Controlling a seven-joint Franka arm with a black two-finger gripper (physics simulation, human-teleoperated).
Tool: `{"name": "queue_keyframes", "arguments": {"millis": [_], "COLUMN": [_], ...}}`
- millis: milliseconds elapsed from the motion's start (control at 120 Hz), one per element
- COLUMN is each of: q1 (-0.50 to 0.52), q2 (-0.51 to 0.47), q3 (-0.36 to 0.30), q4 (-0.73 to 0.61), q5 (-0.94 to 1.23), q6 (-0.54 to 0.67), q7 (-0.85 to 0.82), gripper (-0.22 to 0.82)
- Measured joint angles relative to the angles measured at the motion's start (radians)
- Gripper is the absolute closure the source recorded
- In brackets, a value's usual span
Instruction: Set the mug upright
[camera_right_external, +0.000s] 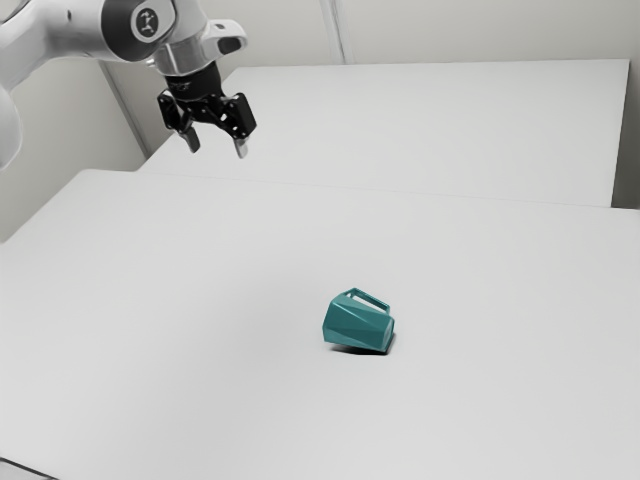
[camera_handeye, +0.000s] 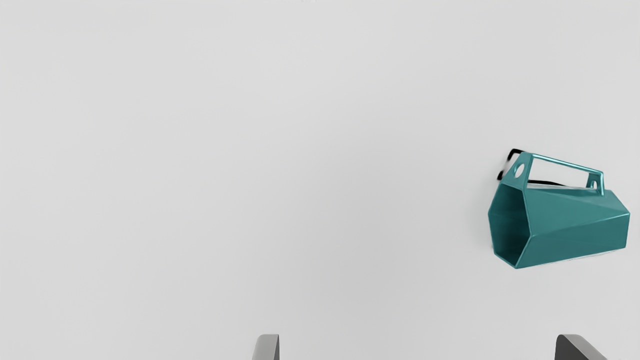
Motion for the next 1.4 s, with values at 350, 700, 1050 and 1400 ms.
{"name": "queue_keyframes", "arguments": {"millis": [350,700,1050,1400], "q1": [0.008,0.053,0.1,0.067], "q2": [-0.016,-0.062,-0.025,0.049], "q3": [-0.016,-0.019,-0.018,-0.043], "q4": [-0.019,-0.215,-0.47,-0.583], "q5": [-0.001,-0.243,-0.532,-0.718], "q6": [0.01,0.105,0.294,0.489], "q7": [-0.018,-0.038,0.007,0.168], "gripper": [0.0,0.0,0.0,0.0]}}
